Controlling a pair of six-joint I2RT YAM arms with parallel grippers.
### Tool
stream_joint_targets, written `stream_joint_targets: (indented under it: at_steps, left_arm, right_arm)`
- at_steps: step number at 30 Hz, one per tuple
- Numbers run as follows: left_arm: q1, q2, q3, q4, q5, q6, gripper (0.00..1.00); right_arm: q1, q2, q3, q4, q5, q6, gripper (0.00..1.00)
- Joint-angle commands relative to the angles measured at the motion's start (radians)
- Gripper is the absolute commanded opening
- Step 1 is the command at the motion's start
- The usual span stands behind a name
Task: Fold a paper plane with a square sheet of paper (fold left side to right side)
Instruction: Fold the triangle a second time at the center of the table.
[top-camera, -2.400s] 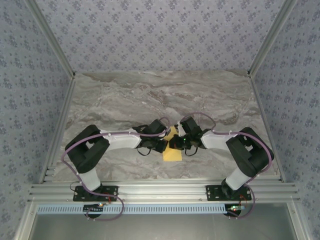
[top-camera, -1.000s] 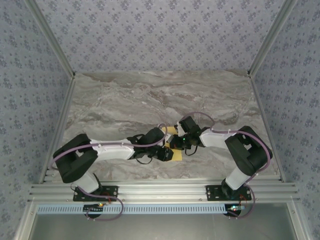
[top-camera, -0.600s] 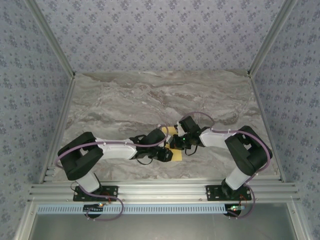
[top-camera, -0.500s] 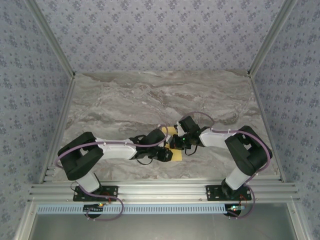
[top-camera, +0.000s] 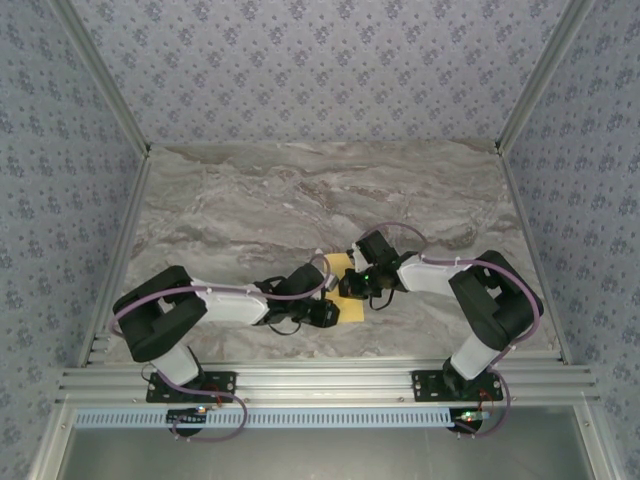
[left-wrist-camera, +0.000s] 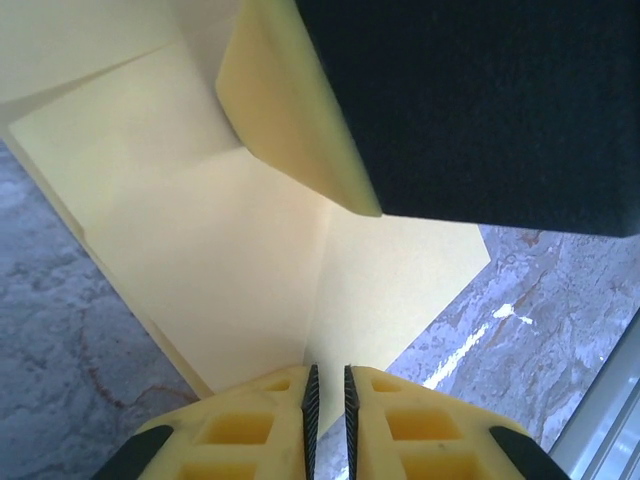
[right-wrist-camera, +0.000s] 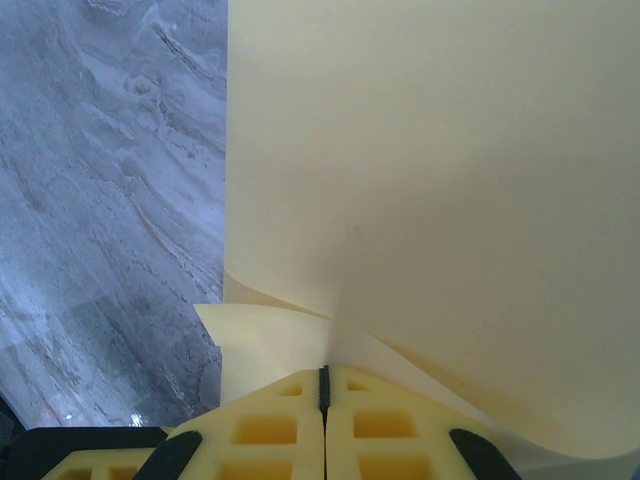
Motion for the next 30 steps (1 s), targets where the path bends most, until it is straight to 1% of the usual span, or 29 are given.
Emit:
stream_joint_targets:
  at_steps: [1,10,14,17,21,25,30]
  left_arm:
    - [-0.003,-0.038,-0.045,-0.031,-0.016,-0.025,0.15]
    - [-0.001,-0.139,-0.101,-0.05,-0.019,-0.034,0.08]
    - [0.02,-0.209,-0.088,-0.054,-0.005,-0.021,0.08]
    - [0.029,-0.233,-0.062,-0.051,0.013,-0.006,0.09]
    - [0.031,-0.187,-0.017,-0.052,0.026,0.016,0.1]
    - [0.031,-0.1,0.01,-0.034,0.041,0.023,0.11]
    - [0.031,-0.027,0.027,-0.038,0.015,0.029,0.11]
  right_arm:
    - [0.003,0.043,-0.007,-0.101,0.066,-0.02,0.07]
    - [0.005,0.045,-0.003,-0.104,0.058,-0.024,0.07]
    - [0.006,0.043,-0.001,-0.102,0.056,-0.023,0.08]
    - [0.007,0.042,0.003,-0.103,0.057,-0.021,0.07]
    - [0.009,0.042,0.004,-0.101,0.056,-0.021,0.07]
    - [0.011,0.041,0.002,-0.104,0.057,-0.02,0.07]
    - [0.012,0.029,-0.002,-0.071,0.025,-0.015,0.07]
